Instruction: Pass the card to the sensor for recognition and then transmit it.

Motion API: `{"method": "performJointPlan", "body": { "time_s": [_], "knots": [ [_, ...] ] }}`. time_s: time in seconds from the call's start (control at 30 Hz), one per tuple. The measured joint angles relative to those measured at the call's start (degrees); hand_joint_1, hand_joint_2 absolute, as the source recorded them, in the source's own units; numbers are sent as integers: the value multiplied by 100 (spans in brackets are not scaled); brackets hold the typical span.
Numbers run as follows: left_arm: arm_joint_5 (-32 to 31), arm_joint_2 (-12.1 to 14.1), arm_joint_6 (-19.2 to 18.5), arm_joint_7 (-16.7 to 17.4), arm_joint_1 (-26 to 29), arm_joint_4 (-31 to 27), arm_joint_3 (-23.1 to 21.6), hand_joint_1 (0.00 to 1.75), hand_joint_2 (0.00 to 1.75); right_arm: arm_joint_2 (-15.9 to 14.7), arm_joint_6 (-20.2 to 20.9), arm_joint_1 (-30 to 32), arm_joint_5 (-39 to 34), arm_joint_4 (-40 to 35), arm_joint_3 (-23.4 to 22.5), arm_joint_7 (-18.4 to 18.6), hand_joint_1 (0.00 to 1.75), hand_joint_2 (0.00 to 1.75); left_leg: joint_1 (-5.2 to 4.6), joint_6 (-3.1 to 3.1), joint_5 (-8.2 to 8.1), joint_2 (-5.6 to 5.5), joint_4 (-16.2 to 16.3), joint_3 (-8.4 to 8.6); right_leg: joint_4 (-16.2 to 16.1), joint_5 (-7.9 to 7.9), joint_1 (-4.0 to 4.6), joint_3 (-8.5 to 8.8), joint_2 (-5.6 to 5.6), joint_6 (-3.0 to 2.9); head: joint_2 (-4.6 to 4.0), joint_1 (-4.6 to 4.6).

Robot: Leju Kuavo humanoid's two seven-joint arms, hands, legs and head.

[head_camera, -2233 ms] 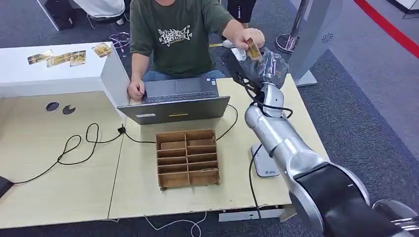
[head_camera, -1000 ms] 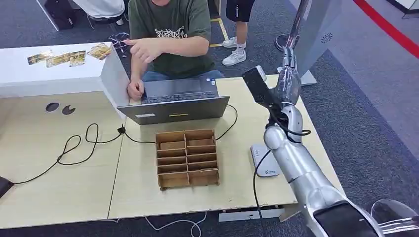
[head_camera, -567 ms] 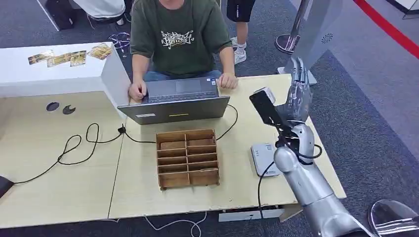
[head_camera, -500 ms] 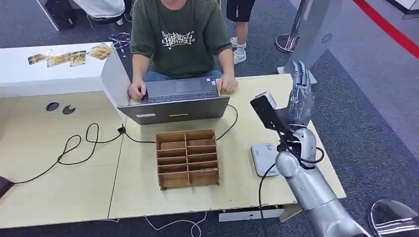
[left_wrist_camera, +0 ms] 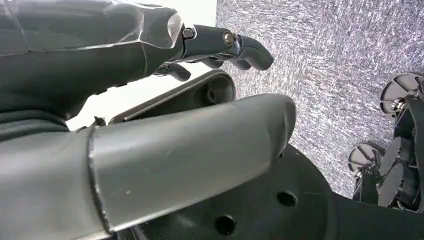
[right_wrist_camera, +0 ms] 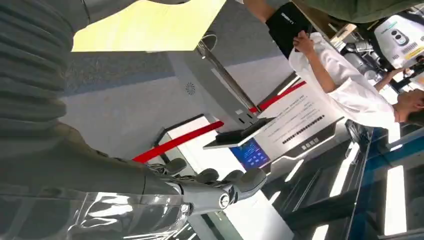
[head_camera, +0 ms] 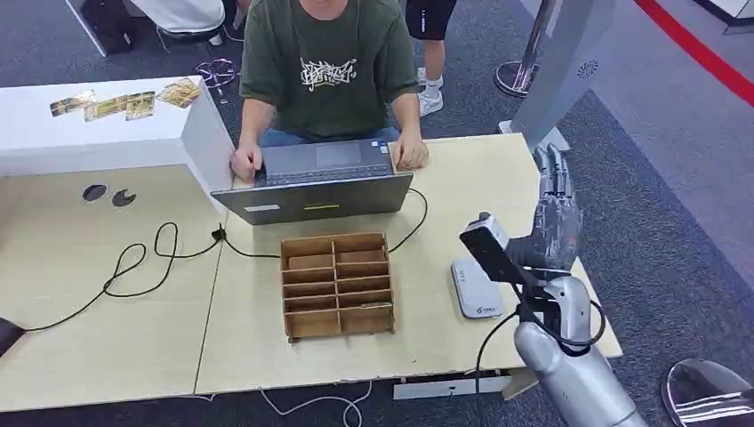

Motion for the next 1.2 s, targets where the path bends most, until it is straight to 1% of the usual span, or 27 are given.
{"method": "performJointPlan", "body": {
  "time_s": [0.27,0.33,0.47,0.53,0.63,0.83,1.0,1.1,1.2],
  "knots": [
    [0,0,11,9,0,0,13,0,0,-118,9,210,114,-260,-9,44,0,175,0,0,0,-2,0,1,0,0,0,0,-2,0,2,0],
    [0,0,17,18,9,0,98,0,0,-164,26,349,179,-384,-9,55,0,175,0,0,0,-3,0,0,-1,-1,0,0,-3,1,0,0],
    [0,0,15,85,20,0,238,0,0,-282,157,787,232,-704,-9,175,0,175,0,0,-8,-3,0,0,-1,-4,0,0,-3,1,2,-2],
    [0,0,17,112,34,0,291,0,0,-354,151,1003,234,-866,-31,227,0,175,0,2,-10,-1,0,0,-1,-5,0,-1,-1,1,2,-2],
    [0,0,37,122,42,0,321,0,0,-520,142,1537,302,-1245,-140,295,0,175,-1,8,-14,-15,0,-3,-3,-14,0,4,-17,12,2,2],
    [0,9,52,171,80,0,492,0,0,-1036,313,2434,455,-1989,-221,766,0,175,-4,10,-24,-12,0,-2,-4,-18,-3,3,-14,16,2,-2],
    [0,24,63,188,88,0,631,0,0,-1601,468,3068,566,-2574,-267,1439,0,175,-9,16,-28,-10,0,-1,-4,-20,-5,4,-12,19,2,0],
    [0,28,83,197,95,0,719,0,0,-1966,446,3470,675,-2908,-247,1968,0,175,-10,19,-30,-11,0,-2,-4,-22,-6,5,-13,23,2,0],
    [0,37,101,197,95,0,800,0,0,-2275,437,3782,789,-3212,-182,2360,0,175,-11,19,-31,-9,0,-4,-4,-22,-7,5,-11,23,2,0]
  ]
}}
